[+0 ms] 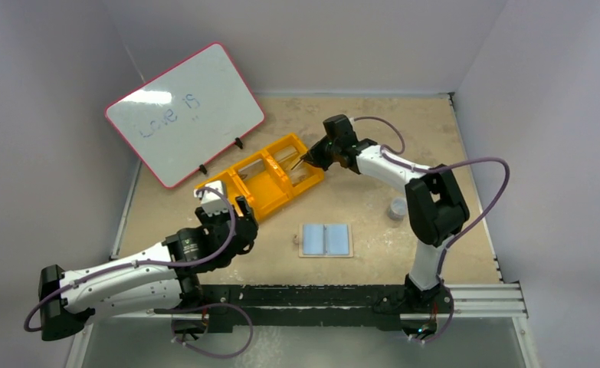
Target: Take the credit cards out of the card holder
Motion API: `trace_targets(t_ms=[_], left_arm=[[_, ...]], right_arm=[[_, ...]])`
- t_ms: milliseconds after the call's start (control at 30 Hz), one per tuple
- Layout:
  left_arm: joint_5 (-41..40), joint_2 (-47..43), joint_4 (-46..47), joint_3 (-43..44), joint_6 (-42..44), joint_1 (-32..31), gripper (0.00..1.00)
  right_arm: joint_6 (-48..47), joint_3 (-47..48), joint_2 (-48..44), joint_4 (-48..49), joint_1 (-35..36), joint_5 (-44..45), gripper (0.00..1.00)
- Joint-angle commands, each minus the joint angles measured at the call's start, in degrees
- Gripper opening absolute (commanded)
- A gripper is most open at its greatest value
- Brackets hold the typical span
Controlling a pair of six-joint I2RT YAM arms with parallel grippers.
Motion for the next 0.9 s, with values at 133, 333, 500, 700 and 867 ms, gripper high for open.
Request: trace_targets(t_ms=[133,333,500,700,867], left_arm=[[-2.0,-1.2,-2.1,3.0,-1.5,0.3,0.73],[-1.9,-1.5,-2.3,3.8,-1.3,0.3,0.72],[-2.1,-0.4,-3.4,5.1,-1.5,0.4,0.73],[-2.0,0.5,-4.1,6.5,0.2,0.4,0.73],[-2.0,-0.4,-3.5,5.4,-0.9,0.4,0.73]], right_arm=[[4.3,3.9,1.9,-6.7,0.4,2.1,0.00],[3.9,12.3,6.4,-16.1,0.5,4.7,0.00],[1.4,18.6,13.1,-20.3,0.9,0.3,0.00],[1.4,21.2,14.5,-24.7,1.6,3.7,0.00],[1.2,23.2,13.7,-29.1,1.9,7.2,0.00]])
